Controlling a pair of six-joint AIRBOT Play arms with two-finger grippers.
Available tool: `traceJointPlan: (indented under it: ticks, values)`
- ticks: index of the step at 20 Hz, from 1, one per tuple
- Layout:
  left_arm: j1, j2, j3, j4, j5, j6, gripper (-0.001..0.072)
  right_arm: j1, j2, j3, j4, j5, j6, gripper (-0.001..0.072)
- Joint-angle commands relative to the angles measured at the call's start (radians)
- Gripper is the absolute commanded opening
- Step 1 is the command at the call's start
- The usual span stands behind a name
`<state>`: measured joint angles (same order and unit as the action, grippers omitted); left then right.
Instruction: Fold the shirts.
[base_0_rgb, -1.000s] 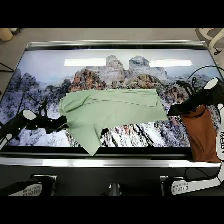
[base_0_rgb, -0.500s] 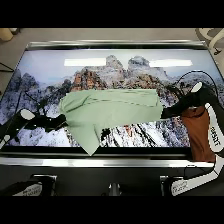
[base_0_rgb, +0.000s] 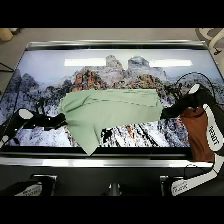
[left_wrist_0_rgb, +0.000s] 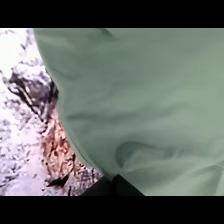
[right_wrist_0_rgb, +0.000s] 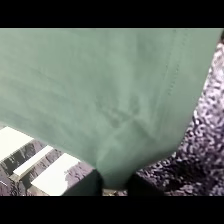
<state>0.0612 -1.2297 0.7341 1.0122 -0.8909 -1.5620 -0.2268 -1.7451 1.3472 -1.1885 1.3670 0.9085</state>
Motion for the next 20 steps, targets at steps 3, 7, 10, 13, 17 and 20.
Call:
traceJointPlan:
  ticks: [3, 7, 10, 13, 17, 20]
  values:
    - [0.007, 0.033, 0.128, 0.001, -0.039, 0.061, 0.0026, 0.000, 0.035, 0.044, 0.028, -0.042, -0.009, 0.0017]
    - [-0.006, 0.187, 0.450, 0.020, -0.031, 0.124, 0.0025, 0.000, 0.255, 0.211, 0.034, -0.082, -0.085, 0.0013]
    - [-0.006, 0.313, 0.821, 0.027, 0.131, 0.123, 0.0025, 0.000, 0.531, 0.357, 0.015, -0.286, -0.140, 0.0014]
    - [-0.006, 0.401, 1.157, 0.027, 0.231, 0.123, 0.0026, 0.000, 0.826, 0.432, -0.023, -0.531, -0.136, 0.0016]
    - [-0.013, 0.507, 1.254, -0.007, 0.147, 0.122, 0.0026, 0.000, 1.051, 0.432, -0.021, -0.528, -0.101, 0.0017]
    - [-0.011, 0.527, 1.254, 0.035, 0.075, 0.094, 0.0025, 0.000, 1.087, 0.432, -0.056, -0.474, -0.101, 0.0017]
